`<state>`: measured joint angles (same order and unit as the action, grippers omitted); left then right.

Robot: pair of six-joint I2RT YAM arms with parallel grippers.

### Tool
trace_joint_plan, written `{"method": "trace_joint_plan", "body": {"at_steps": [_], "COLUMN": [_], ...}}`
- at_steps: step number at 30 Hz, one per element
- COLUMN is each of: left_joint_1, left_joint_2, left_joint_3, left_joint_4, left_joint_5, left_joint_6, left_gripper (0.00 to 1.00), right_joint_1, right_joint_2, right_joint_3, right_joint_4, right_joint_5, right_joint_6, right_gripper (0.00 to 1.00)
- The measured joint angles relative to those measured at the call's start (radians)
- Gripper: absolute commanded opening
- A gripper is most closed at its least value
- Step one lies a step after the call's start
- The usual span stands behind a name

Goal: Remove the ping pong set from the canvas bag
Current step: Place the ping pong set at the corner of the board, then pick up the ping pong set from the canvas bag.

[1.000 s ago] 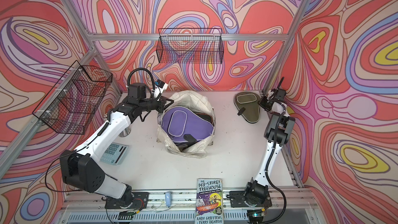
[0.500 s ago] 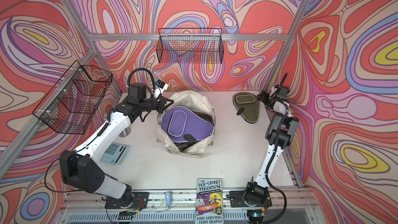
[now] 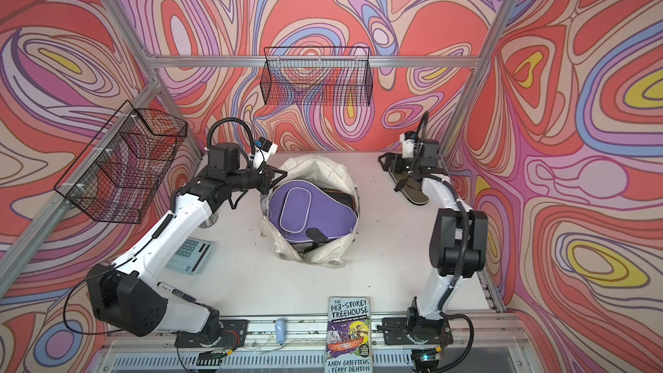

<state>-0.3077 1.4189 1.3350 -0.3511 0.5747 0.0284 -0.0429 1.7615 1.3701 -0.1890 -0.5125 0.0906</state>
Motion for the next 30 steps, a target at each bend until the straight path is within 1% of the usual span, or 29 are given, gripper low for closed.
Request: {"method": "trace_joint_plan", "body": {"at_steps": [2,4,10,14,20,22,26,29,30], "left_joint_1": [-0.002,-0.002,-0.006,-0.006,-0.007,-0.007,-0.007,-0.007,-0.007], "left_joint_2": [-0.012,-0.025,-0.041,-0.041,0.006,0.021,0.052,0.079,0.087], "left_joint_3": [-0.006,-0.015,-0.027,-0.025,0.029,0.045,0.085,0.119,0.132], "left_joint_4": [-0.006,-0.009,-0.012,-0.013,-0.049,-0.057,-0.085,-0.111,-0.123], "left_joint_5": [-0.004,-0.008,-0.028,-0.046,-0.065,-0.071,-0.074,-0.079,-0.079], "left_joint_6": [-0.001,-0.003,-0.01,-0.015,-0.022,-0.024,-0.032,-0.041,-0.045], "left_gripper": [0.0,0.0,0.0,0.0,0.0,0.0,0.0,0.0,0.0], "right_joint_1": [0.082,0.129,0.17,0.227,0.36,0.395,0.433,0.491,0.513], "right_joint_2": [-0.077,-0.152,-0.36,-0.441,-0.524,-0.553,-0.614,-0.62,-0.615], "right_joint_3": [-0.04,-0.055,-0.046,-0.031,-0.023,-0.043,-0.139,-0.203,-0.215], "right_joint_4": [-0.033,-0.066,-0.186,-0.309,-0.495,-0.521,-0.542,-0.564,-0.576], "right_joint_5": [0.01,0.023,0.09,0.137,0.214,0.242,0.285,0.329,0.345], "right_joint_6": [-0.002,-0.003,0.004,0.005,0.055,0.093,0.188,0.265,0.289], "right_gripper": [0.98,0.98,0.98,0.98,0.97,0.94,0.82,0.69,0.63]}}
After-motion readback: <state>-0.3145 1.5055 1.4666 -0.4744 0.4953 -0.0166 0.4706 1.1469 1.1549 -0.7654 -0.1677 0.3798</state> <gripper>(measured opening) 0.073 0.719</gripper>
